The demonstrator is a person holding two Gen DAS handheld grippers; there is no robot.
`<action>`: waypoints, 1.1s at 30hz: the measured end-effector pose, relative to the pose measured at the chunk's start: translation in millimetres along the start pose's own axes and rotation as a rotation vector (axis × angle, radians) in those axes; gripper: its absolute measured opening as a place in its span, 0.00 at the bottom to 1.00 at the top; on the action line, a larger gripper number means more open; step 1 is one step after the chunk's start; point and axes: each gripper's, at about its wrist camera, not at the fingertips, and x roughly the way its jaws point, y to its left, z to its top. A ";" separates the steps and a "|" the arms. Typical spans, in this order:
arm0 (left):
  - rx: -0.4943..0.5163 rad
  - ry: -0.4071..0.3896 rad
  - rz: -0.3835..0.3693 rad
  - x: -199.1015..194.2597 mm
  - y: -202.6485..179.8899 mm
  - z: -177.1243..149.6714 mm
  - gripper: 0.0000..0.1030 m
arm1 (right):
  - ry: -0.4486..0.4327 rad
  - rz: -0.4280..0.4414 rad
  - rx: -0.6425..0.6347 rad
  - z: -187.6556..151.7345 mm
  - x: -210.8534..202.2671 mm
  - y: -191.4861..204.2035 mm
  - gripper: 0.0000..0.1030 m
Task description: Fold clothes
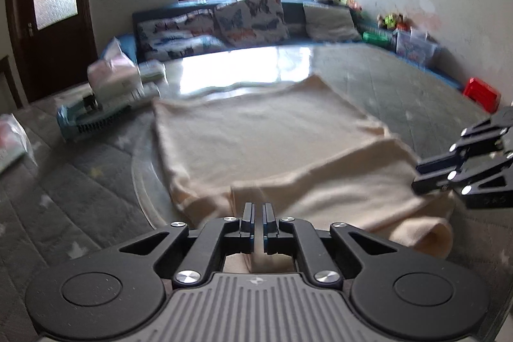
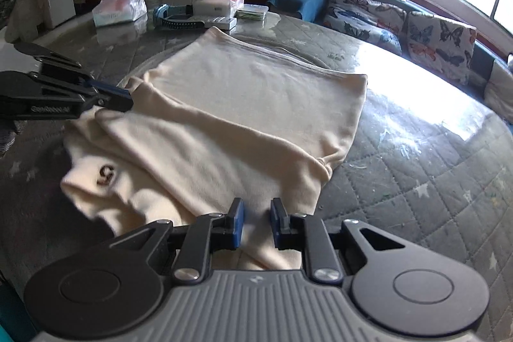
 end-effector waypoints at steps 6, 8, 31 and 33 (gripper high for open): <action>0.035 -0.012 -0.005 -12.1 0.3 -4.8 0.07 | -0.028 0.016 -0.009 -1.6 -8.6 5.1 0.17; 0.051 -0.012 -0.004 -18.7 0.3 -7.2 0.07 | -0.013 0.010 -0.016 -4.6 -2.8 7.3 0.17; 0.444 -0.116 -0.049 -46.0 -59.5 -55.1 0.15 | -0.051 -0.012 -0.392 -39.5 -34.1 69.7 0.42; 0.406 -0.137 -0.051 -47.2 -54.3 -45.7 0.11 | -0.071 -0.010 -0.406 -38.4 -32.6 71.2 0.42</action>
